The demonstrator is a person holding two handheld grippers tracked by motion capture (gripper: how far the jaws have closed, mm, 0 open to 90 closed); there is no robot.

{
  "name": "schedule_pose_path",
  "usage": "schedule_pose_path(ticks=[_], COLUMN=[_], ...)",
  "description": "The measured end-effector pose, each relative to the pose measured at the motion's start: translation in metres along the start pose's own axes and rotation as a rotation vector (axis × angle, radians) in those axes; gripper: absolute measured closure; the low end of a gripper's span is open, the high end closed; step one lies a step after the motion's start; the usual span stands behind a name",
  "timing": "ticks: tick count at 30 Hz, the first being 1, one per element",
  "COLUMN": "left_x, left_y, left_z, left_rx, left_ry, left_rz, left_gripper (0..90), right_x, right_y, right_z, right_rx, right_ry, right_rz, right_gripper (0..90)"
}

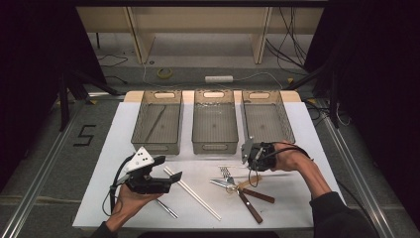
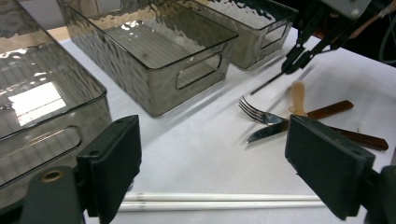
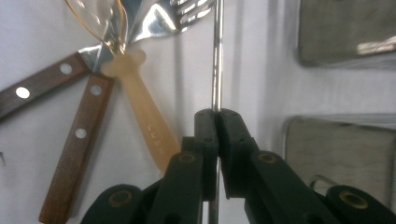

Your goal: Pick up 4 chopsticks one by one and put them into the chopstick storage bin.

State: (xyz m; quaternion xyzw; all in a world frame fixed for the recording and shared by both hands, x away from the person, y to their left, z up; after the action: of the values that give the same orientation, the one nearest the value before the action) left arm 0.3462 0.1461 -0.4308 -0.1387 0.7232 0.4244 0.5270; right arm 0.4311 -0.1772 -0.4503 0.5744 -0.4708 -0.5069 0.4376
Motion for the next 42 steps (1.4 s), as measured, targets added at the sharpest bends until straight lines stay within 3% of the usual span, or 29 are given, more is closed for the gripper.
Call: schedule_pose_path(ticks=[10, 17, 25, 35, 42], left_x=[-0.005, -0.007, -0.012, -0.015, -0.015], left_y=[-0.011, -0.019, -0.032, -0.043, -0.053], left_z=[-0.014, -0.018, -0.027, -0.035, -0.046], left_rx=[0.041, 0.051, 0.063, 0.079, 0.094], left_ry=[-0.038, -0.053, -0.105, -0.138, -0.208], left_rz=[0.025, 0.053, 0.085, 0.101, 0.131], left_gripper=[18.0, 17.6, 17.6, 19.5, 24.0], right_x=[-0.02, -0.033, -0.043, -0.052, -0.06], right_y=[0.018, 0.023, 0.028, 0.033, 0.03], right_z=[0.01, 0.015, 0.025, 0.032, 0.037], right_rx=[0.035, 0.054, 0.059, 0.067, 0.065], right_ry=[0.046, 0.084, 0.127, 0.143, 0.175], right_rz=[-0.066, -0.085, -0.097, -0.116, -0.1], right_gripper=[87.1, 87.1, 87.1, 87.0, 87.0])
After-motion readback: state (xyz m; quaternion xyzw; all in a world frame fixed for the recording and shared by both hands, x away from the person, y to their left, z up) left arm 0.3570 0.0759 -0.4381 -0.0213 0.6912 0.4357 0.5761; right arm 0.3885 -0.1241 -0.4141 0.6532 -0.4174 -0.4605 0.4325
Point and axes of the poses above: each handheld gripper's, and its own axes: y roughly backward along the jaws, x roughly out of its underside, z roughly to its left, the point moved 3 cm from there along -y, roughly forward along the jaws, and after that the axes turned 5 degrees about -x, right-handed, at the moved point
